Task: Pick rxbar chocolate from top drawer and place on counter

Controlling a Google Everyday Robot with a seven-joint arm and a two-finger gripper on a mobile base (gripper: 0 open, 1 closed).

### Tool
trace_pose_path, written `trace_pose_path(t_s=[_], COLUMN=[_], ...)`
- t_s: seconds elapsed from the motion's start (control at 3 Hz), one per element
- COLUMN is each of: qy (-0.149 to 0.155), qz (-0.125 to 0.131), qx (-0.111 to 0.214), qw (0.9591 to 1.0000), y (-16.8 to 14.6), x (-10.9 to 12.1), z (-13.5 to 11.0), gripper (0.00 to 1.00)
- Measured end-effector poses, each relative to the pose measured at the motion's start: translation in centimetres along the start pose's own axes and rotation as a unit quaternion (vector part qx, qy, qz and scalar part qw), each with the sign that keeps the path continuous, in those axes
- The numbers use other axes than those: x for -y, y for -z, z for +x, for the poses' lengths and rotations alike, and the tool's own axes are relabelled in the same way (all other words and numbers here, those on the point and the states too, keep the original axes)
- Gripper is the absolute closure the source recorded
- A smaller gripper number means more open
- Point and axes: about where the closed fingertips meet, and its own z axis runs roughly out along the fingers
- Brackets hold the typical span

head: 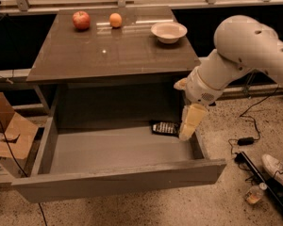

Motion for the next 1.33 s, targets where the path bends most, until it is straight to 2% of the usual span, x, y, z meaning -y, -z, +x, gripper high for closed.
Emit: trace_pose_path(t_s=[0.67,1.0,1.33], qy=[0.007,-0.001,-0.008], qz=[-0.045,-0.063,-0.063], qx=[0.036,0.040,0.021], qw=[0.9983,0.9972,0.9978], y=[-8.0,-12.0,-15.2], x=[1.7,2.6,3.2], z=[2.7,4.3,6.1], gripper=[0.00,0.00,0.00])
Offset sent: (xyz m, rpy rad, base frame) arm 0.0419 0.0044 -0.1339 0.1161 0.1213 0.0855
